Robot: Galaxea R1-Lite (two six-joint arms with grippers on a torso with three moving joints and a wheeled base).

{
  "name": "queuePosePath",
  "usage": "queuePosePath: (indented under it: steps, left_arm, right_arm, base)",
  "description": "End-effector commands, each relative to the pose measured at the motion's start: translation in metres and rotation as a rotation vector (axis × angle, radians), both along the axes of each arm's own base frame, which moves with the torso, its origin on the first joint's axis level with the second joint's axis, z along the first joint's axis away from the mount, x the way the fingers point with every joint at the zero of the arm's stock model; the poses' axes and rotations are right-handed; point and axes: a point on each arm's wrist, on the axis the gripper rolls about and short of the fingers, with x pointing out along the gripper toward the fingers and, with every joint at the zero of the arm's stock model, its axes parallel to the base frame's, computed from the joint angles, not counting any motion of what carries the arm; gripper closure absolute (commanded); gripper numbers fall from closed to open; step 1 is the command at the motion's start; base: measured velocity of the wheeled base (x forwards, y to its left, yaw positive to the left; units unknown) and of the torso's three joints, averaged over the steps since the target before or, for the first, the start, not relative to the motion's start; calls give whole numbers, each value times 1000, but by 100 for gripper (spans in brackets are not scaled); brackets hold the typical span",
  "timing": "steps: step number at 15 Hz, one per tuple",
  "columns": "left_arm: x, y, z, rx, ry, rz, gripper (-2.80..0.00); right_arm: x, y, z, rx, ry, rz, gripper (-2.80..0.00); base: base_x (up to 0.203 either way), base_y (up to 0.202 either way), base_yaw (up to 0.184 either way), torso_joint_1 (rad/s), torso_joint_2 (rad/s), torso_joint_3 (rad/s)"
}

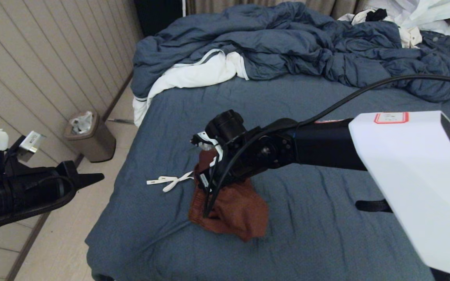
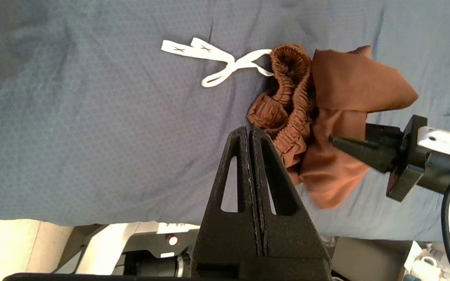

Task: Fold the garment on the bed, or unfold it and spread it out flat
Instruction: Fold the brown shorts

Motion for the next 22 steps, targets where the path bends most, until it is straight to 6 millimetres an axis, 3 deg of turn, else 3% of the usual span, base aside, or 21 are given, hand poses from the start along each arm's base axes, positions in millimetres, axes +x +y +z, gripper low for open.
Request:
queuePosePath:
  steps: [1,5,10,13,14,17,22]
  left_arm:
    - [0,0,0,-4,0,-2,0]
    - [0,0,0,-4,2,-2,0]
    - [0,0,-1,-4,5,-4,0]
    - [0,-1,-1,-5,5,-4,0]
    - [0,-2,-1,-5,7,-9,0]
    - [0,-4,-2,-5,10,-17,0]
    - [1,-5,-4,-5,19,-23,0]
  right_arm:
    - [0,1,-1,-2,0,2,-280]
    - [-1,-2,7,16,-13,-4,-280]
    - [-10,-10,46,114,-108,-12,-280]
    - [-14,-27,72,159,-148,-51,-280]
    - [-4,-44,75,153,-155,-110,0]
    - [11,-75,58,75,-97,-219,0]
    - [9,-92,22,-32,-1,-269,0]
  base:
    - [0,0,0,0,0,0]
    - [0,0,0,0,0,0]
    - [0,0,0,0,0,0]
    - [0,0,0,0,0,0]
    - [0,0,0,0,0,0]
    - [0,0,0,0,0,0]
    - [0,0,0,0,0,0]
